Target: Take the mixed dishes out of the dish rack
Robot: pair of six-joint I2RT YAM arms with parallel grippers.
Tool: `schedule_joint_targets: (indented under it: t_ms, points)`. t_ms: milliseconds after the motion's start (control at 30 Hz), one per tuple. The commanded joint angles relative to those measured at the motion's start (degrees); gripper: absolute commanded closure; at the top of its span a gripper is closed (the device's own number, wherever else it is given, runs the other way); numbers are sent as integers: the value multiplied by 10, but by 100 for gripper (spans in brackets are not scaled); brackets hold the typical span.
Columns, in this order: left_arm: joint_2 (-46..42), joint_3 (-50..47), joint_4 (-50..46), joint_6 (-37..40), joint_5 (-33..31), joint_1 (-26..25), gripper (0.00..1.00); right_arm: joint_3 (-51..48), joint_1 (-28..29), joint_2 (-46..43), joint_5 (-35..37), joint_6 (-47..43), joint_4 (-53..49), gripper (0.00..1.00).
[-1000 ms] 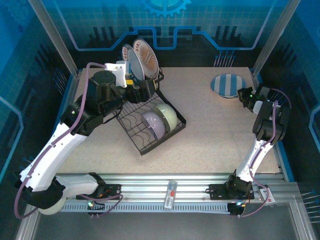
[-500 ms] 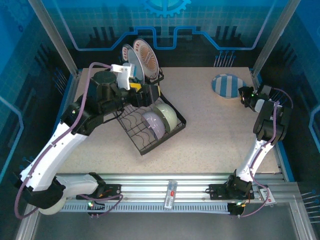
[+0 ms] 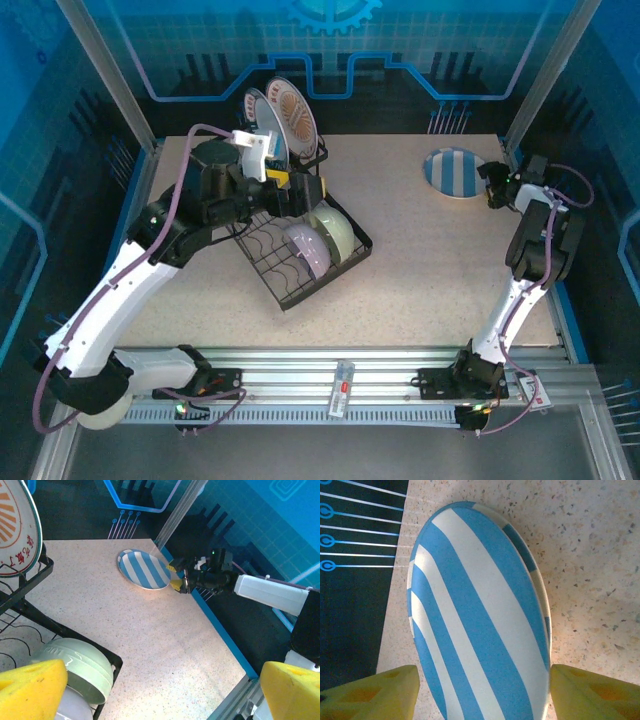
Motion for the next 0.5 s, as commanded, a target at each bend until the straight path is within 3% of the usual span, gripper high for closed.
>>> schedule_joint_targets:
  t_ms: [0, 267, 467]
  points:
    - [1, 5, -8, 20, 10, 5, 1, 44, 14, 20, 27, -35, -98, 28]
    - [-4, -6, -7, 21, 3, 5, 1, 115, 30, 50, 54, -47, -193, 26]
    - [-13, -18, -8, 19, -9, 5, 1, 105, 46, 30, 57, -69, -176, 24]
